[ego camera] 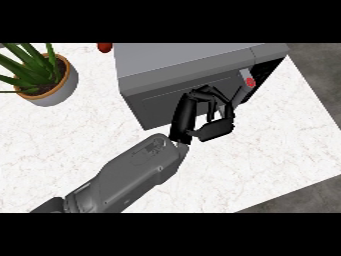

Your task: Pick up the milk, place it into the microwave and close the microwave

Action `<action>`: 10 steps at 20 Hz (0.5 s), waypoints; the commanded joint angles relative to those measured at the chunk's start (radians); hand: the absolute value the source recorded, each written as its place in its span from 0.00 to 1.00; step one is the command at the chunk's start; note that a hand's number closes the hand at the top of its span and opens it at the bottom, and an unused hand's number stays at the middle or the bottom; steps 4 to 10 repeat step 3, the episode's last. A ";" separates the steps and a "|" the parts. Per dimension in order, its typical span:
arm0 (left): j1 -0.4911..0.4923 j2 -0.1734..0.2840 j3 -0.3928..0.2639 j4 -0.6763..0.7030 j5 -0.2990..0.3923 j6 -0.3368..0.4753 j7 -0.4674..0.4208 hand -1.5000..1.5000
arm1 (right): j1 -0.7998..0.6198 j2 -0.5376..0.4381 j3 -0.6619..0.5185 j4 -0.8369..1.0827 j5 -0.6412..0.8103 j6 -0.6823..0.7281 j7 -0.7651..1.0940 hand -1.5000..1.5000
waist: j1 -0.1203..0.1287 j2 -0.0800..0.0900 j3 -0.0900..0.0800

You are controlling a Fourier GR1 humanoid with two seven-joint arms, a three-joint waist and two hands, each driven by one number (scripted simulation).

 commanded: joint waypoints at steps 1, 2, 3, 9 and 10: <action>-0.070 0.001 0.080 0.119 0.039 -0.002 0.019 1.00 | 0.000 -0.005 0.009 -0.010 -0.016 -0.002 0.010 0.00 | -0.009 0.018 -0.001; -0.058 0.001 0.075 0.129 0.036 -0.008 0.005 1.00 | -0.011 -0.008 0.002 -0.015 -0.017 -0.005 0.009 0.00 | 0.003 0.021 -0.002; -0.056 0.001 0.071 0.130 0.035 0.001 -0.008 1.00 | -0.001 -0.013 0.002 -0.015 -0.020 -0.003 0.014 0.00 | -0.007 0.020 -0.002; -0.056 0.001 0.071 0.130 0.035 0.001 -0.008 1.00 | -0.001 -0.013 0.002 -0.015 -0.020 -0.003 0.014 0.00 | -0.007 0.020 -0.002; -0.056 0.001 0.071 0.130 0.035 0.001 -0.008 1.00 | -0.001 -0.013 0.002 -0.015 -0.020 -0.003 0.014 0.00 | -0.007 0.020 -0.002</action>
